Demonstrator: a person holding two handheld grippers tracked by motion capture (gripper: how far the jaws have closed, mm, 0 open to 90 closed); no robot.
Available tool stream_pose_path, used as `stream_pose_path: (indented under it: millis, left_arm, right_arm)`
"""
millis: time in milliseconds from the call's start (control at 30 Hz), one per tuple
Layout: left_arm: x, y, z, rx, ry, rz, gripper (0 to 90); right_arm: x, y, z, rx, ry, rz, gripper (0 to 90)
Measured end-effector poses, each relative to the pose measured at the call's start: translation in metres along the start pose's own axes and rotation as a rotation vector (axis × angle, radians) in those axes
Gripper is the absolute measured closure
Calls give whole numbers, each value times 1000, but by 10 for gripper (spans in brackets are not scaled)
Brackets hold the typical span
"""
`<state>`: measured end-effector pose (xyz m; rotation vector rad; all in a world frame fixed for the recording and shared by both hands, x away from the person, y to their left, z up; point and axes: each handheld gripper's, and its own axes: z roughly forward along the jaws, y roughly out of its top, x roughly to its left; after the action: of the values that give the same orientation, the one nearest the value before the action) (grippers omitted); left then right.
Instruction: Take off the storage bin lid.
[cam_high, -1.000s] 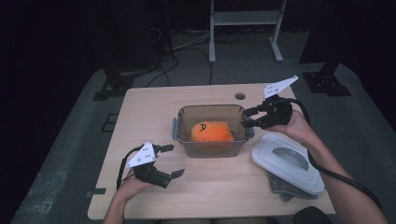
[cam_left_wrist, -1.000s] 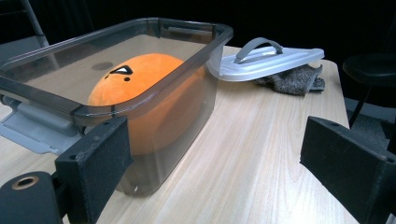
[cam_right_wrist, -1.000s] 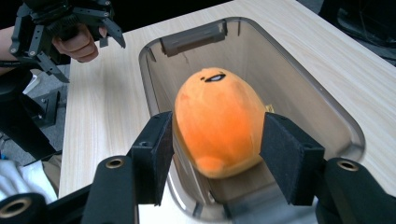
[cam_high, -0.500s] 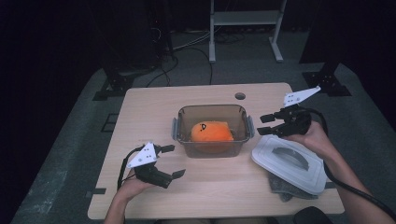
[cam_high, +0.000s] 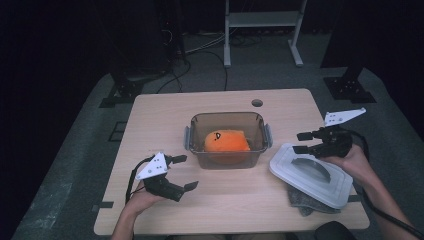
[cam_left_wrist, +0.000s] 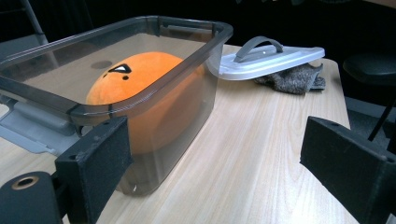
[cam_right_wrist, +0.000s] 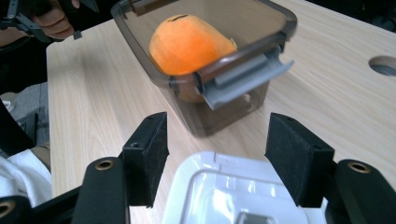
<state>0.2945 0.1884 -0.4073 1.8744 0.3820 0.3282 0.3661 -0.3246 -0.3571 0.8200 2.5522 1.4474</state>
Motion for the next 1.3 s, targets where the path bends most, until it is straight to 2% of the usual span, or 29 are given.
stream_pose_path:
  millis: [333,633,967,1300]
  left_arm:
    - [0,0,0,-1,-2,-5,77]
    - [0,0,-2,-14,1,-8,73]
    - [0,0,-3,-14,0,-9,73]
    - [0,0,-3,-16,-3,-8,73]
  right_arm:
    - [-5,-29,-5,-12,-28,35,359]
    - [-8,-55,-6,0,-51,62,354]
    - [-12,-77,-9,3,-73,86,353]
    - [-12,-94,-2,27,-97,87,370]
